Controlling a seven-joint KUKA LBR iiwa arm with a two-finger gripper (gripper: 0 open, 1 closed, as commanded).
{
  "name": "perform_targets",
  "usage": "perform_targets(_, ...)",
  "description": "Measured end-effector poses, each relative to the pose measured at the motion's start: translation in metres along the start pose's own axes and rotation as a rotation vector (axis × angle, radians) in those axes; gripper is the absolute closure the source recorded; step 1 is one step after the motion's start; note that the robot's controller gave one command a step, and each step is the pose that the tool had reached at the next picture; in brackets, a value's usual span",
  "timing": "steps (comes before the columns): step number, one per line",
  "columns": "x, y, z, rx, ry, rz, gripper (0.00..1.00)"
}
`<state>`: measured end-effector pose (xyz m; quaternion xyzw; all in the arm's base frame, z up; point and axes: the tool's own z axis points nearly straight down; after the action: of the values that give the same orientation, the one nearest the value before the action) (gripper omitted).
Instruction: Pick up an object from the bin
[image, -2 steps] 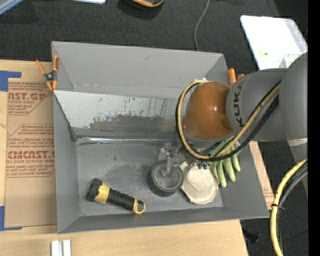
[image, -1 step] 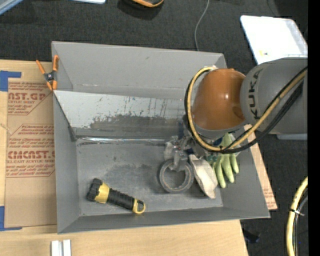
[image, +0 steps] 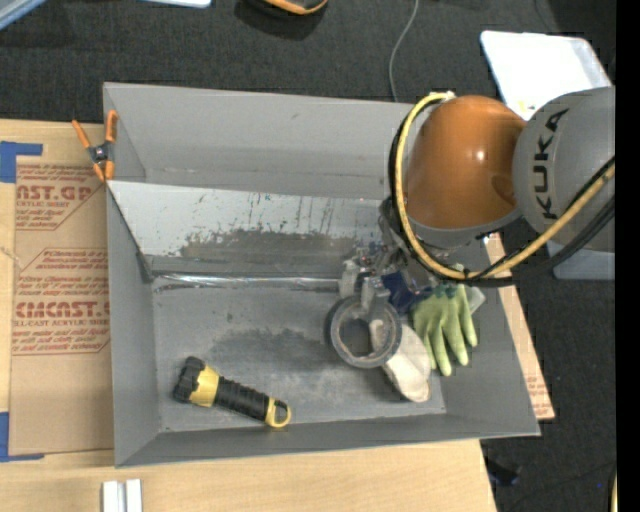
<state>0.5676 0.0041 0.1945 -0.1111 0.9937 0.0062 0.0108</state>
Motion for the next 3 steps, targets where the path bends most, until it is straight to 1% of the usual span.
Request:
perform_targets(1, 0.003, -0.004, 0.064, 0.0, -0.004, -0.059, 1.0)
perform_targets(2, 0.002, -0.024, 0.124, 0.004, -0.019, -0.187, 1.0)
perform_targets(3, -0.001, -0.026, 0.133, 0.003, -0.023, -0.164, 1.0)
